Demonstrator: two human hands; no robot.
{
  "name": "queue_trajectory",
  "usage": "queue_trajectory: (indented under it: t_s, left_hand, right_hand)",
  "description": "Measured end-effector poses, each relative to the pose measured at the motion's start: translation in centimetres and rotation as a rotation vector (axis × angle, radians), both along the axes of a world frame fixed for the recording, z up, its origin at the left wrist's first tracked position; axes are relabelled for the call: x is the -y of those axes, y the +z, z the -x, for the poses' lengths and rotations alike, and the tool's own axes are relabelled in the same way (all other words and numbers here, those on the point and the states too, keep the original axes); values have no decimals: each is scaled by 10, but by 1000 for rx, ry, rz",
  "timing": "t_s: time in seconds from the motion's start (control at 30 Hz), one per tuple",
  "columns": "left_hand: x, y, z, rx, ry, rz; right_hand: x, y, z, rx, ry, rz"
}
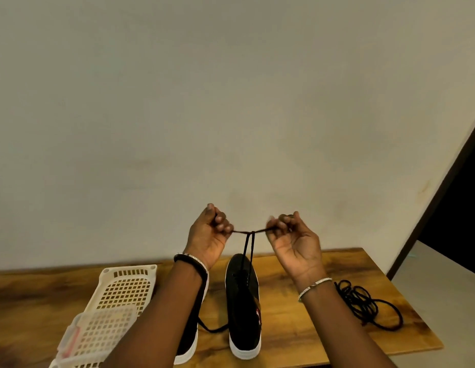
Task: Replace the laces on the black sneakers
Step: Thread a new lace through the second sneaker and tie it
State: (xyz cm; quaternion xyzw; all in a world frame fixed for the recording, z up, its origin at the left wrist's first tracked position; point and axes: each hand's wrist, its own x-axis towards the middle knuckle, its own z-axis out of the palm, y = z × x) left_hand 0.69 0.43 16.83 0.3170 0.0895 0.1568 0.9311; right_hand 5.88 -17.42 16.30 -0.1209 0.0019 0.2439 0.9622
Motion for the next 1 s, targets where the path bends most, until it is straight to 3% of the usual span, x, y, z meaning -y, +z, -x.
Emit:
queue_trajectory:
  t_s: [0.1,0.2,0.27,0.33,0.43,0.53,0.6,0.63,0.73,0.87,0.93,1.0]
  left_hand:
    - [-26,-14,-1,-121,90,-272]
    - [-53,-29,3,-277,182,-812]
    - [-65,-36,6,-328,210,-1212]
    - [-75,-39,8,-306,161,-1526]
    - [-87,-46,3,-333,-98,-1960]
    - [-86,-55,-6,-424,-168,-2212]
    - [-81,-63,-10,-399,-142,-2149]
    - [-78,-68,-10,-379,-136,-2023]
    - [-61,-79,-5,-377,-153,-1253]
    - [-22,-95,-4,-203,-177,-318]
    - [-8,-108,-9,-182,-158,-63]
    - [-3,-120,-15,-236,-91,-56]
  right_hand:
    - [20,-17,-25,19,-52,154]
    - [42,-28,-45,86,-121,454]
    - [53,-35,-52,228,-205,752]
    - [60,-40,-55,487,-273,1110]
    - [60,-53,-55,1043,-282,1694]
    - [50,-69,-54,1547,13,2139]
    - [44,-78,-53,1659,181,2315]
    - [42,-81,-52,1633,232,2272]
    - [39,-88,-40,1166,139,1717]
    - [14,-107,-21,495,93,957]
    - [0,-118,-17,164,111,546]
    - [-11,-132,-17,-62,68,332]
